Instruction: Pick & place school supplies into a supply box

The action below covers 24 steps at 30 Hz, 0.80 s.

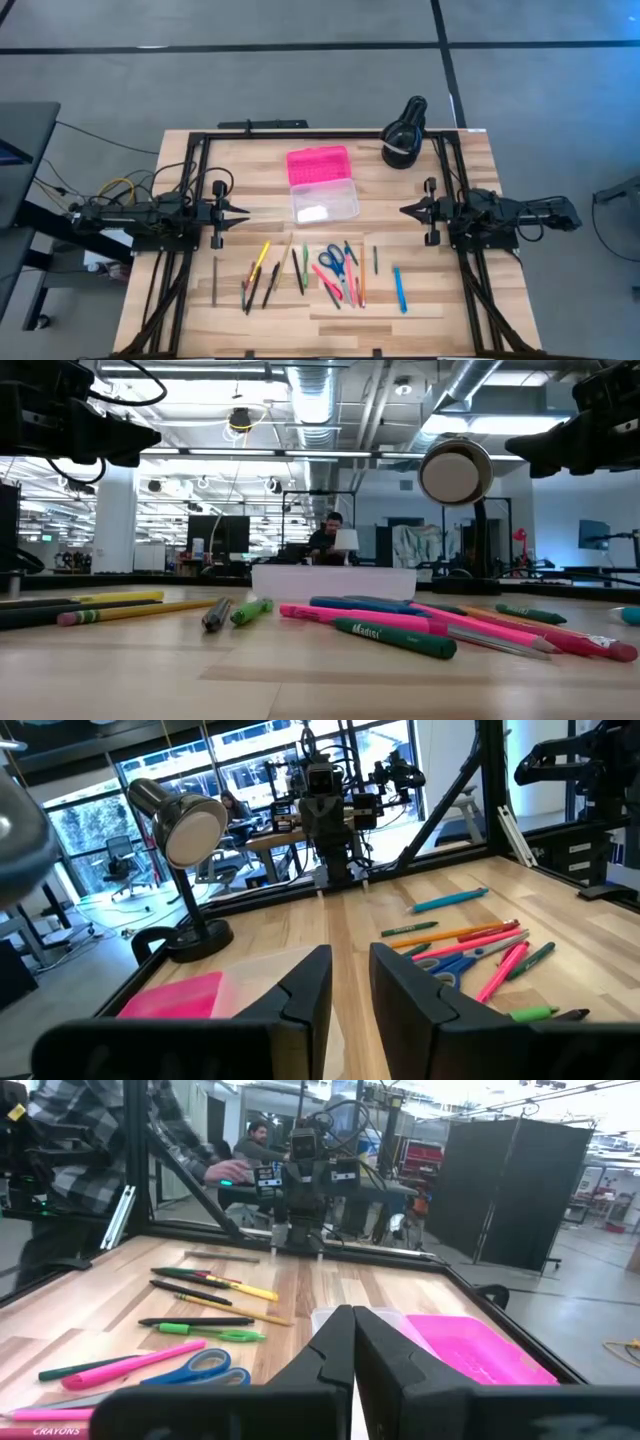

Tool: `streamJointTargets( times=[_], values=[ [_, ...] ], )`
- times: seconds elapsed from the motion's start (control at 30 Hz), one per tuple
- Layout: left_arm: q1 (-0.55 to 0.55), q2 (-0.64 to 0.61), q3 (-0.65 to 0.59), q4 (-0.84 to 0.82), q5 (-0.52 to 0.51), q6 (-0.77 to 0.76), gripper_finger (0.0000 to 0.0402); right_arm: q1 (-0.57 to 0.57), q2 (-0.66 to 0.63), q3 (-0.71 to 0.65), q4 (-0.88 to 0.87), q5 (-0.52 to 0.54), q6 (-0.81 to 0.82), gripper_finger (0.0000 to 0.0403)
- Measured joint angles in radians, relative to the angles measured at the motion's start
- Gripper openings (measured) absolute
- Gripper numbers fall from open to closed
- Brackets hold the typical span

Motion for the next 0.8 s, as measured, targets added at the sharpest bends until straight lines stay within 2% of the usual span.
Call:
streamJointTargets(
  times=[0.8],
  values=[
    [0.000,0.000,0.000,0.000,0.000,-0.007,0.0066,0.000,0.000,0.000,0.000,0.000,0.000,0.0000]
  ],
)
